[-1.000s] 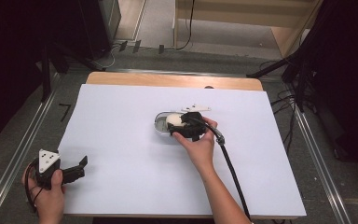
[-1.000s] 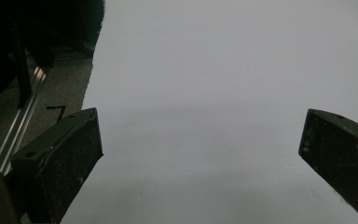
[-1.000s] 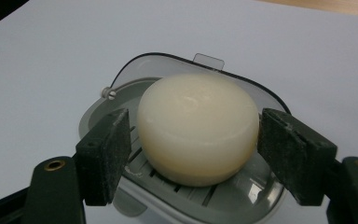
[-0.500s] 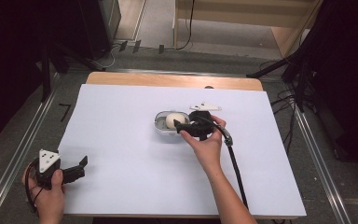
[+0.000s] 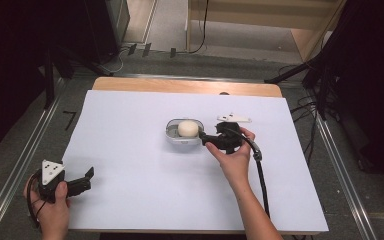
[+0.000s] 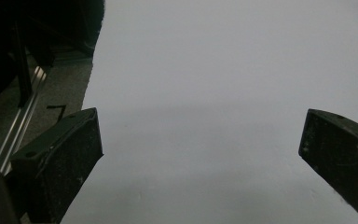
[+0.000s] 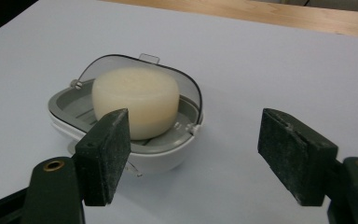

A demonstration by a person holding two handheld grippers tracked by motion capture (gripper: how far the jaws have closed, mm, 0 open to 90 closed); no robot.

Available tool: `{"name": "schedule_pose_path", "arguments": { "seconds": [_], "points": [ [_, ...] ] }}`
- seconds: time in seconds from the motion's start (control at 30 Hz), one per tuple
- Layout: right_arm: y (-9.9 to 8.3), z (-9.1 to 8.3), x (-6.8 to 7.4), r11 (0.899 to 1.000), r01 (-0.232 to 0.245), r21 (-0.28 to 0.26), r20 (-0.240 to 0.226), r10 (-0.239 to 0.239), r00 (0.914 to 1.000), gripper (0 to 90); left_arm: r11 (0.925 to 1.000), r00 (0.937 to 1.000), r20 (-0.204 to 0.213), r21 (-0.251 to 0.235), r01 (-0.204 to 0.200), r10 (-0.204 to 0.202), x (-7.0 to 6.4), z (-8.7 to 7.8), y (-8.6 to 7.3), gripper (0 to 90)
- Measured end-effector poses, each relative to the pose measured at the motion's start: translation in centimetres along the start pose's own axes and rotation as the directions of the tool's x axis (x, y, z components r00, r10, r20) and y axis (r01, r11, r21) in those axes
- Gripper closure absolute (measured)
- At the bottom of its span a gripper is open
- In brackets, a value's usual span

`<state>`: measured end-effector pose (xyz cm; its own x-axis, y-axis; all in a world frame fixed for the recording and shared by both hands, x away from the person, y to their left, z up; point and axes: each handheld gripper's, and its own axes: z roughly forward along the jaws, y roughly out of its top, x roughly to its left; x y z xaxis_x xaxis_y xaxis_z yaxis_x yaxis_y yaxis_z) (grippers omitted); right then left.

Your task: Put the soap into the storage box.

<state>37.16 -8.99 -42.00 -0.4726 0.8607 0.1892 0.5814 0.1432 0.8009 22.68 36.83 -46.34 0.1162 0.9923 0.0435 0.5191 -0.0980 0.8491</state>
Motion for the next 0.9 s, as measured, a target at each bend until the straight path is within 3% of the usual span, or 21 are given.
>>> {"name": "schedule_pose_path", "arguments": {
  "seconds": [0.27,0.9],
  "points": [
    [-1.1,-1.1,-1.8,1.000,-0.006,-0.002,0.042,0.006,0.9991,25.8,1.0000,1.0000,-0.002,0.000,-0.001,0.001,0.0,0.0,0.0,0.0],
    [-3.7,-3.8,-4.4,1.000,-0.020,-0.021,0.100,0.022,0.9947,15.2,1.0000,1.0000,-0.003,0.000,-0.004,0.004,-0.1,-0.1,0.0,0.0]
  ]
}}
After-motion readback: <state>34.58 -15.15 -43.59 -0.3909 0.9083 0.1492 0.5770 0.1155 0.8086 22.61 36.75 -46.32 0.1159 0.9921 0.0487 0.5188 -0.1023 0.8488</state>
